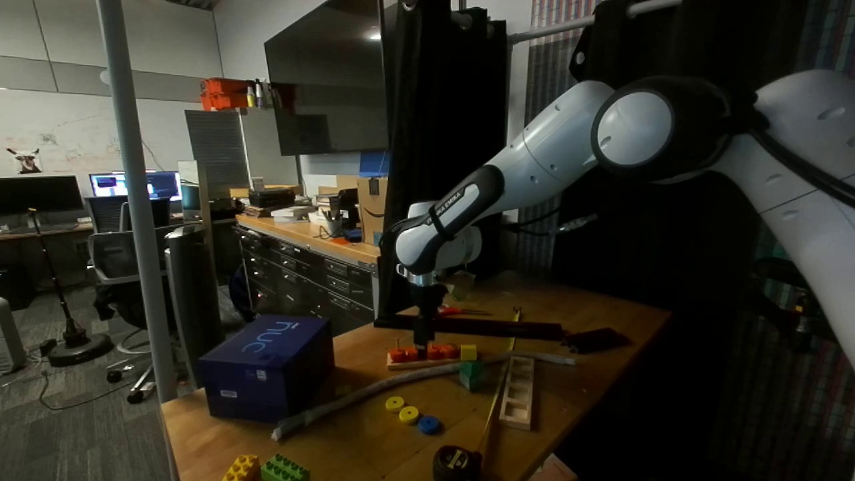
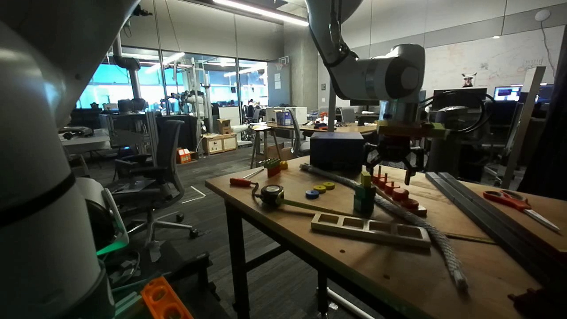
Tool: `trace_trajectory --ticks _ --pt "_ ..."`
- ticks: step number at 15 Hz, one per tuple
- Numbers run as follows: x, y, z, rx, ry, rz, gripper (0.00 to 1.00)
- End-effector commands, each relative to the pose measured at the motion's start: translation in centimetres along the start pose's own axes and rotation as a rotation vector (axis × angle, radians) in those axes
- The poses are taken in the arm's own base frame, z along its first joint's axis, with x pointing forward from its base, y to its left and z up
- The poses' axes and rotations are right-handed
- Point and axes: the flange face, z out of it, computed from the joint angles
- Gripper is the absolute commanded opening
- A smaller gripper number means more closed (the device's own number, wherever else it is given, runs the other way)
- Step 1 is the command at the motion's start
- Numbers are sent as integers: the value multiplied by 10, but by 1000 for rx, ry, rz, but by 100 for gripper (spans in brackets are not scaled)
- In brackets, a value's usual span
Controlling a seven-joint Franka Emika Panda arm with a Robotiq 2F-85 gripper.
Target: Pick the orange ring and put it on the table
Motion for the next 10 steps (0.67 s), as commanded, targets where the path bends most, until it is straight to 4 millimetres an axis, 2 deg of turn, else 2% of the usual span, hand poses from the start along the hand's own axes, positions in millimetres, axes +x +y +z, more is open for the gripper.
trace_trajectory --ticks 1,10 --pt "-7 -2 -14 -28 1 3 100" --pt "-17 6 -17 -53 -22 5 100"
